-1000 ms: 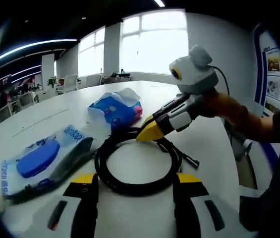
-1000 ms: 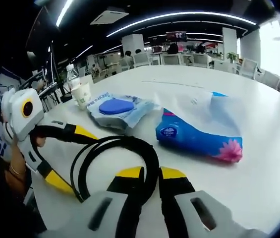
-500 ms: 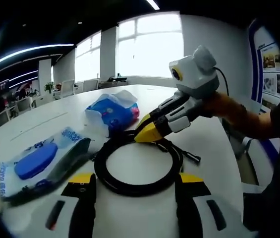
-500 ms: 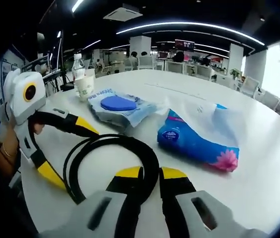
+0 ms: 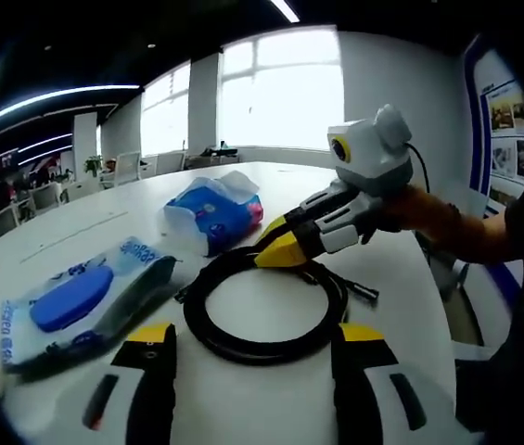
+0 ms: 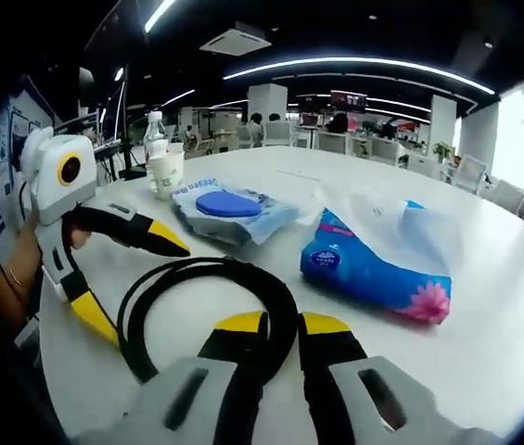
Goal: Arrange the tabletop items into an orderly group along one side of the table until the central work area is clear of visible clutter.
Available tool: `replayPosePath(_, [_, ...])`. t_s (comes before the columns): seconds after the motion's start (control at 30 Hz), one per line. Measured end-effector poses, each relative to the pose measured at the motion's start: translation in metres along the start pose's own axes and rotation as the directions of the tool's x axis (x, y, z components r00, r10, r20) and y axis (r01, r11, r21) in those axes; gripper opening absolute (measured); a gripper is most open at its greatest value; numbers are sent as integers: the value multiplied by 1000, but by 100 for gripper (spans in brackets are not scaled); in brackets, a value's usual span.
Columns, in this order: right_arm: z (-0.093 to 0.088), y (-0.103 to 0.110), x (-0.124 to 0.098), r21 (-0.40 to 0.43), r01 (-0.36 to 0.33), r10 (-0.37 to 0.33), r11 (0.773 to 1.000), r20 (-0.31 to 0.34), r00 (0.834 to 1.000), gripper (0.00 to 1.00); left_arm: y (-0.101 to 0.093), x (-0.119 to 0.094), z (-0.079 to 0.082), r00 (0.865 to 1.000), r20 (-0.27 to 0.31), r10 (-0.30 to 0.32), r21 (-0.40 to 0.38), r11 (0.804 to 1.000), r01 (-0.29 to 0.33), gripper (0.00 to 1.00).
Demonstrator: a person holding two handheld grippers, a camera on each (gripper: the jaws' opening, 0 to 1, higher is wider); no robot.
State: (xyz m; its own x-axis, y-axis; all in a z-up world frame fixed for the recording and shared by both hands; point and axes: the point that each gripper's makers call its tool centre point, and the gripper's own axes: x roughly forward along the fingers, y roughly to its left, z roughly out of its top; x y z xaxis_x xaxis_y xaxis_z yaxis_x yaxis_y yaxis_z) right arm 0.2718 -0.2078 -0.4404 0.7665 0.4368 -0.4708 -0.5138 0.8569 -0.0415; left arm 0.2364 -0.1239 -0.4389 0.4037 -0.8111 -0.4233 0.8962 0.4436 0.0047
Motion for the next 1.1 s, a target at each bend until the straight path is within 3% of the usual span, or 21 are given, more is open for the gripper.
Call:
replayPosePath(0.33, [2, -2, -2, 4, 8, -8, 1000, 35, 999, 21, 9, -7, -2, 1000, 10, 30, -31, 999, -29, 68])
replayPosePath(0.8, [4, -3, -6, 21, 11, -12, 1000, 67, 998, 50, 15, -15, -2, 998, 29, 50, -51, 998, -49, 69])
replayPosePath(0.97, [6, 6, -11, 38, -28, 24, 999, 89, 996, 60, 20, -27, 1, 997, 51, 64, -62, 996, -61, 69])
replayPosePath(1.1, [16, 12, -19, 36, -58, 52, 998, 152, 987, 66, 24, -39, 6, 993, 86, 81, -75, 994, -74, 70])
